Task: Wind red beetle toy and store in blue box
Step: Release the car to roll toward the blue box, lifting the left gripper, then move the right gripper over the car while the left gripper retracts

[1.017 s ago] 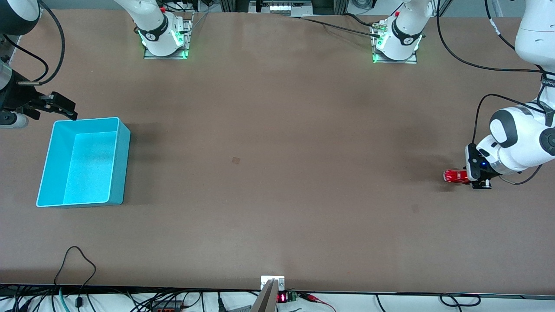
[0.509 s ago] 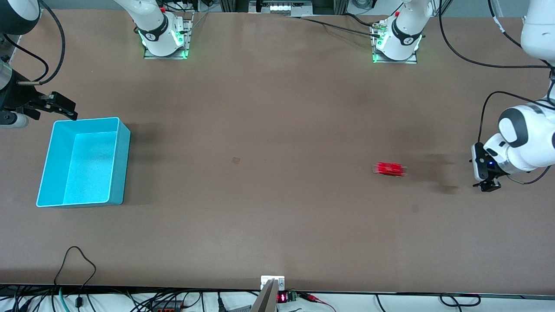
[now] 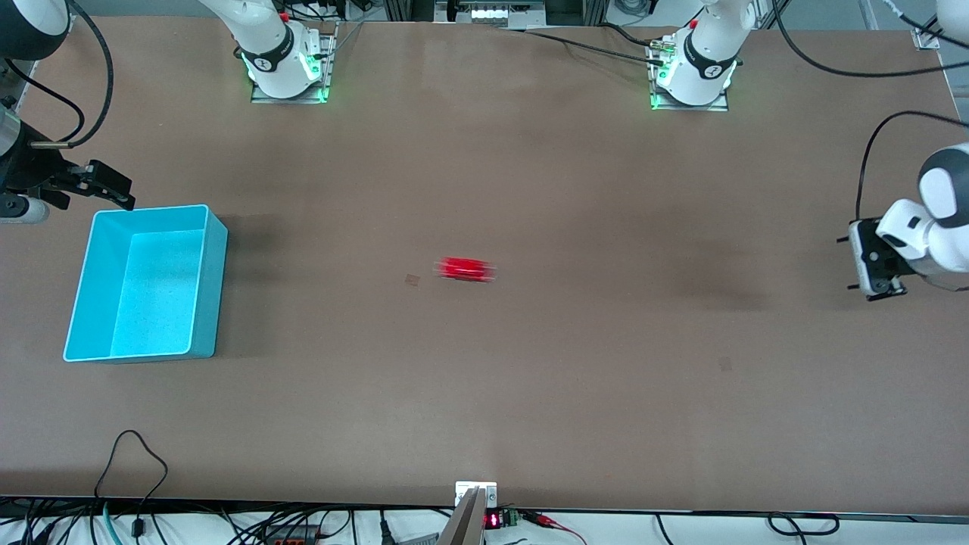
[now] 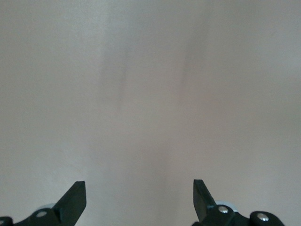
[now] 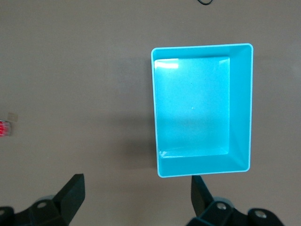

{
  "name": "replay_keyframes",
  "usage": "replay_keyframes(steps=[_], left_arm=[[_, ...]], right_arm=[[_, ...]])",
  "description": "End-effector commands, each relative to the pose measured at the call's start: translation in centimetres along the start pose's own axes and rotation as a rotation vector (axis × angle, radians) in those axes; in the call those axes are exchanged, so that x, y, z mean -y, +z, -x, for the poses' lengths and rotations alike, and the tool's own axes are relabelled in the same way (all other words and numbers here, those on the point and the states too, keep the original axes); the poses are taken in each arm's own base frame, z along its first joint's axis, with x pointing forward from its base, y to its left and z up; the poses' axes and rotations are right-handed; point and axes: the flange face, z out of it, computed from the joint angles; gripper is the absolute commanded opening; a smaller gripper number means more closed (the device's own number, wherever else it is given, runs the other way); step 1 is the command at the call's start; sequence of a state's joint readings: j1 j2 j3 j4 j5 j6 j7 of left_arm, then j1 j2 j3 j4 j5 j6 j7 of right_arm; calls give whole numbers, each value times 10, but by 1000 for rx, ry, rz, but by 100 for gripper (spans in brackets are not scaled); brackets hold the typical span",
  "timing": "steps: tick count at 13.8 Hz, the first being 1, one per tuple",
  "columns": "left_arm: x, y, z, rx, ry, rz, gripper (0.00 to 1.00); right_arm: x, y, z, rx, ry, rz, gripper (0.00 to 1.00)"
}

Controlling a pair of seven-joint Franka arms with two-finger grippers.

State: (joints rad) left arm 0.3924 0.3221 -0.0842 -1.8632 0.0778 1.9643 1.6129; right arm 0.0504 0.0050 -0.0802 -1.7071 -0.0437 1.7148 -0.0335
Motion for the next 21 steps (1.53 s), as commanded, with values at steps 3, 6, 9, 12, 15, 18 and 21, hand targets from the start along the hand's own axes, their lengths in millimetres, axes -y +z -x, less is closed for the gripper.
replay_keyframes(steps=[3,6,9,12,15,18,21], left_arm=[[-44,-60,13,28,-211,38,100],[-76,-108,0,61,-419,42,100],[-82,-142,-35,104,-525,61,100],[-90,-169,-66,126,-667,64,100],[-98,-197,-109,125,-804,28,100],[-104,-216,-141,110,-879,-10,100],[-120,-224,-169,59,-1015,-10,100]], right_arm=[[2,-5,-2,-8,16,-5,100],[3,-5,-3,-11,14,-4,100],[5,-3,-4,-10,9,-4,100],[15,2,-8,-8,-7,-2,100],[17,12,-13,4,-9,-1,100],[21,15,-13,13,-17,-11,100],[50,26,-17,34,-67,-14,100]])
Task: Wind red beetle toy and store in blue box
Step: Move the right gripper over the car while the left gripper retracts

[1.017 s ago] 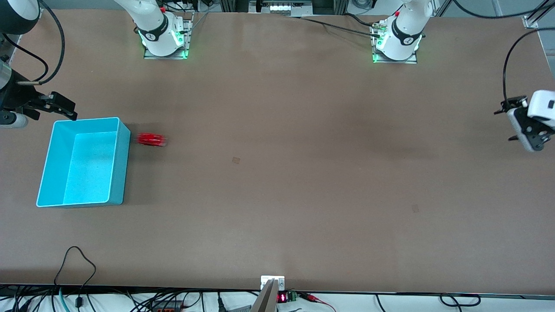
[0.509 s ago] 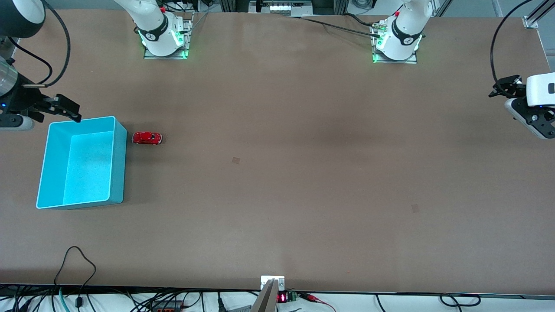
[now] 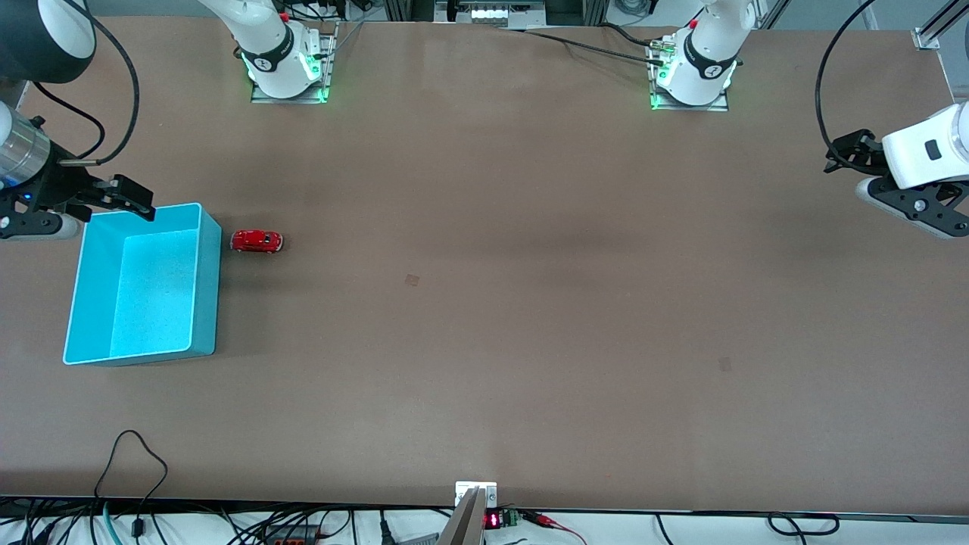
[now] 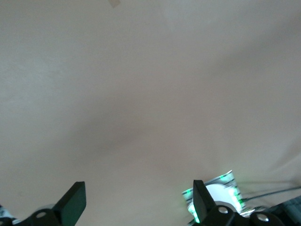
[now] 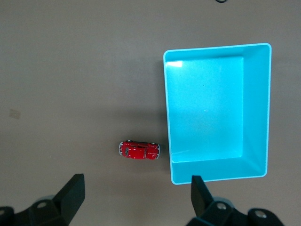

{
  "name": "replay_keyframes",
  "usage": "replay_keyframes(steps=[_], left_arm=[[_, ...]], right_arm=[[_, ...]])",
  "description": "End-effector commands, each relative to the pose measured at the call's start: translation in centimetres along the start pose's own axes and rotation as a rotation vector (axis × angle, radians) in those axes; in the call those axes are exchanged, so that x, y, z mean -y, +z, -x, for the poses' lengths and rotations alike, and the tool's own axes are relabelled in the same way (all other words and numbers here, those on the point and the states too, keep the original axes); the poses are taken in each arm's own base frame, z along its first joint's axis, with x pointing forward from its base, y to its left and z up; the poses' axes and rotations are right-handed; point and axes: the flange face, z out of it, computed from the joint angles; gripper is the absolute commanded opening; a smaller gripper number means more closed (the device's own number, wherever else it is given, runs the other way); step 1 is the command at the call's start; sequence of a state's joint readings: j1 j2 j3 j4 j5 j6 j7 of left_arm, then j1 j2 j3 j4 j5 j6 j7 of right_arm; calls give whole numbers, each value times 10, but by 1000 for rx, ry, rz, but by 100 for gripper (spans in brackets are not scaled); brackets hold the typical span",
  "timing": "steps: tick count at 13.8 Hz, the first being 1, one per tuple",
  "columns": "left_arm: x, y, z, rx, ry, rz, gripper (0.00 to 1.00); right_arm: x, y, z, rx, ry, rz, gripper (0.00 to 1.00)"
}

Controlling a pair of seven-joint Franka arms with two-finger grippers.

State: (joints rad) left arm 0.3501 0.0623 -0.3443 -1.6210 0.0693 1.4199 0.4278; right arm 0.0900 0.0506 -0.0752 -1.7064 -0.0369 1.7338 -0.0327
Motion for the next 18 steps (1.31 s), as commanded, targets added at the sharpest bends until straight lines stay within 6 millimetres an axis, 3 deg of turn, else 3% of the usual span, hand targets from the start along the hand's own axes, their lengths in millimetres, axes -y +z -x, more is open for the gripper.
replay_keyframes(steps=[1,3,5,6,8,12,14,18], left_arm=[[-25,-14,-2,-24,-167,14,100],[-39,-27,-10,-115,-368,24,100],[-32,-27,-8,-241,-522,71,100],[-19,-26,-4,-301,-549,79,100],[-26,-33,1,-305,-541,55,100],[-42,-46,2,-214,-505,8,100],[-43,-47,3,-208,-502,6,100],[-55,-50,0,-213,-480,5,100]], right_arm=[[29,5,-6,13,-41,-8,100],[42,15,-11,23,-64,-6,100],[46,29,-21,12,-70,-5,100],[47,41,-29,6,-77,-12,100],[49,62,-38,-18,-161,-25,100],[53,144,-10,95,-267,-38,100],[56,173,4,130,-444,-52,100],[37,221,26,131,-842,-94,100]])
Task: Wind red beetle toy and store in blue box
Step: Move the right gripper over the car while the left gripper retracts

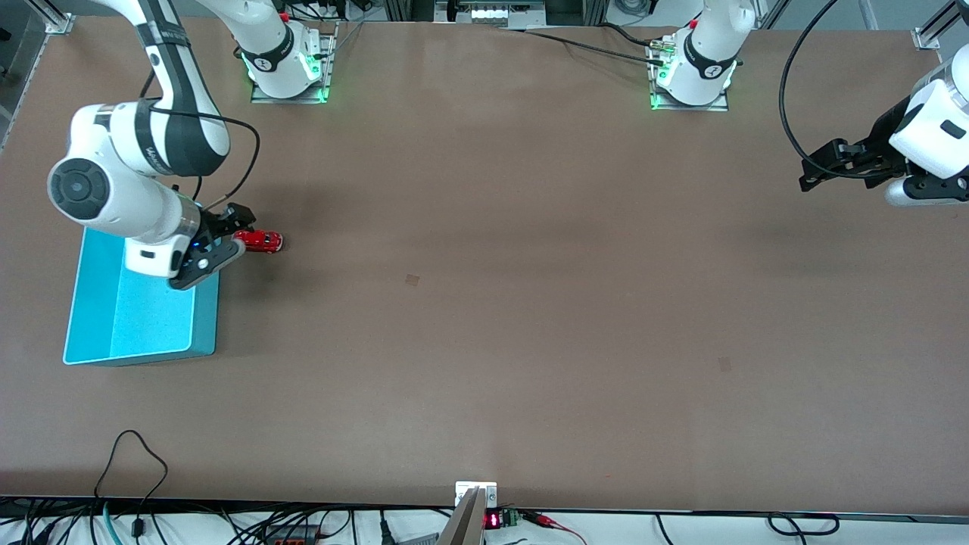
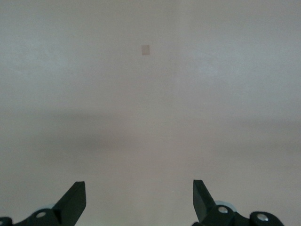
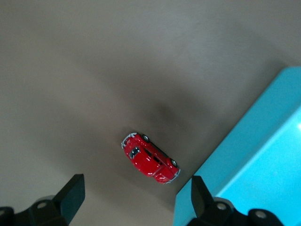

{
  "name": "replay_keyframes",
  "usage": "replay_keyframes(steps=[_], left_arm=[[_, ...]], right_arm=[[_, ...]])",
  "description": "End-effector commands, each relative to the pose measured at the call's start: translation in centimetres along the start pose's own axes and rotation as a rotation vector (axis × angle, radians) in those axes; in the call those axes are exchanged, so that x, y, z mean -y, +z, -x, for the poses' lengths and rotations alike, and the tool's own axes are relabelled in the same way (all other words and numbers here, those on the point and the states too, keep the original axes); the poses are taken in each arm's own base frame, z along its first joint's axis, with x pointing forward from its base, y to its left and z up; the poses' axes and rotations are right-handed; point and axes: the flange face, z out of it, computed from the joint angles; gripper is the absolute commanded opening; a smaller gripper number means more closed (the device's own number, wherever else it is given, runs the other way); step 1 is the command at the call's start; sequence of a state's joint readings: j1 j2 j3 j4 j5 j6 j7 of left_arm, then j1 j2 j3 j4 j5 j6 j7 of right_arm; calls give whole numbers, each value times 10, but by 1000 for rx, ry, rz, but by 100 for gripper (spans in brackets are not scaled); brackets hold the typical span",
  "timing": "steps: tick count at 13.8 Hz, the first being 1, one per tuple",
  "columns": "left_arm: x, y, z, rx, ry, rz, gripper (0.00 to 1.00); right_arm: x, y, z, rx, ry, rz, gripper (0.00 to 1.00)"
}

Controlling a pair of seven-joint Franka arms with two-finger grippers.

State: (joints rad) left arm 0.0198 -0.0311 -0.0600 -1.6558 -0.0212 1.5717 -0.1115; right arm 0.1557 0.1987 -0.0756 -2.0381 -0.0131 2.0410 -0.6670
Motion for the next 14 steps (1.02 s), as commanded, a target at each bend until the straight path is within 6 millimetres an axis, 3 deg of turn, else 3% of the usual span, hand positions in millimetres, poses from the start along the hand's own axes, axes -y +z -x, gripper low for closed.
replay_keyframes(steps=[1,5,8,14], left_arm=[[-12,-7,3,-2,14,-22,100],[-11,-6,6,18,11,-26,100],[-9,-6,5,18,10,-24,100],[-10,-5,6,21,11,-23,100]], right_arm=[[1,19,22,-31,-199,-4,100],[11,56,33,-29,-420,-3,100],[19,67,44,-25,-524,-12,100],[13,90,41,-55,-714,46,100]])
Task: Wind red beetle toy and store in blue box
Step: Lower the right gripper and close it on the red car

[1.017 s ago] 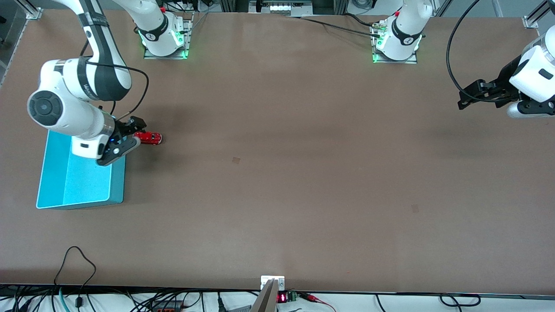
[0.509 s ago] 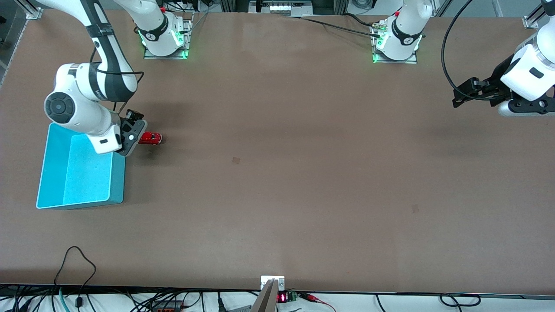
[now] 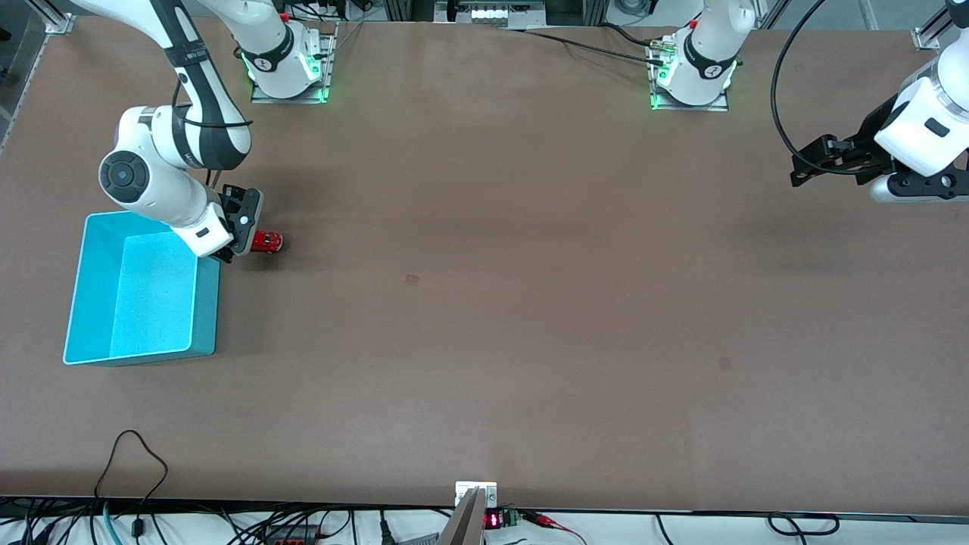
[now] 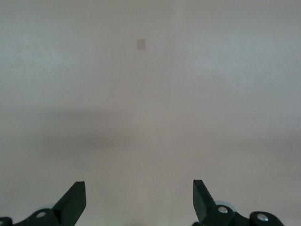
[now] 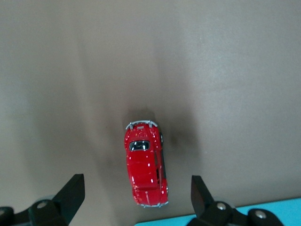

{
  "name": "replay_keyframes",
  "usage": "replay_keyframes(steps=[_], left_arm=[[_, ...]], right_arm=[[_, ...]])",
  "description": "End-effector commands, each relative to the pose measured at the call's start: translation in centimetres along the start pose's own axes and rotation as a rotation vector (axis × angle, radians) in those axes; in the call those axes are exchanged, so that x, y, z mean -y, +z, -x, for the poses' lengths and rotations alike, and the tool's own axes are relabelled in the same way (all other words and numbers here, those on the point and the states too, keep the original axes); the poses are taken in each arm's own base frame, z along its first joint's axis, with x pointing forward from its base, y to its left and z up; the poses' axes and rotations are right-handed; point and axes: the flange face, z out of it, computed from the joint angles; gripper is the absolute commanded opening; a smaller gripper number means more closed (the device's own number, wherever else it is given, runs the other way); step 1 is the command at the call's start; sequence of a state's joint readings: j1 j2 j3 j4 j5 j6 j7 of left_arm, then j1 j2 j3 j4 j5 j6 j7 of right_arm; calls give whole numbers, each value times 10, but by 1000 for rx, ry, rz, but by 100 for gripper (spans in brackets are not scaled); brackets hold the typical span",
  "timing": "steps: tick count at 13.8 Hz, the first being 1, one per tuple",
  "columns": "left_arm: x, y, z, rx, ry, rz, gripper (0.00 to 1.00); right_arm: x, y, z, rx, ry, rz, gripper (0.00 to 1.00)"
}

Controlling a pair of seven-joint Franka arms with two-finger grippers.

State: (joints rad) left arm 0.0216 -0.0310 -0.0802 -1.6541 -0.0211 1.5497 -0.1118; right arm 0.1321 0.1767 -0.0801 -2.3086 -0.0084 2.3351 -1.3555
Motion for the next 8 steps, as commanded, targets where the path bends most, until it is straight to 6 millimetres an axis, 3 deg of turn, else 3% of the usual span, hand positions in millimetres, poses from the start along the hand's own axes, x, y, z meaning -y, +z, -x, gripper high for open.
replay_keyframes(steps=[1,6,8], left_arm=[[0,-7,3,1,-7,-19,100],[-1,-7,3,1,-10,-19,100],[-1,-7,3,1,-7,-19,100]], right_arm=[[0,10,2,-15,-81,19,100],[5,50,9,-7,-112,-12,100],[4,56,10,-7,-117,-7,100]])
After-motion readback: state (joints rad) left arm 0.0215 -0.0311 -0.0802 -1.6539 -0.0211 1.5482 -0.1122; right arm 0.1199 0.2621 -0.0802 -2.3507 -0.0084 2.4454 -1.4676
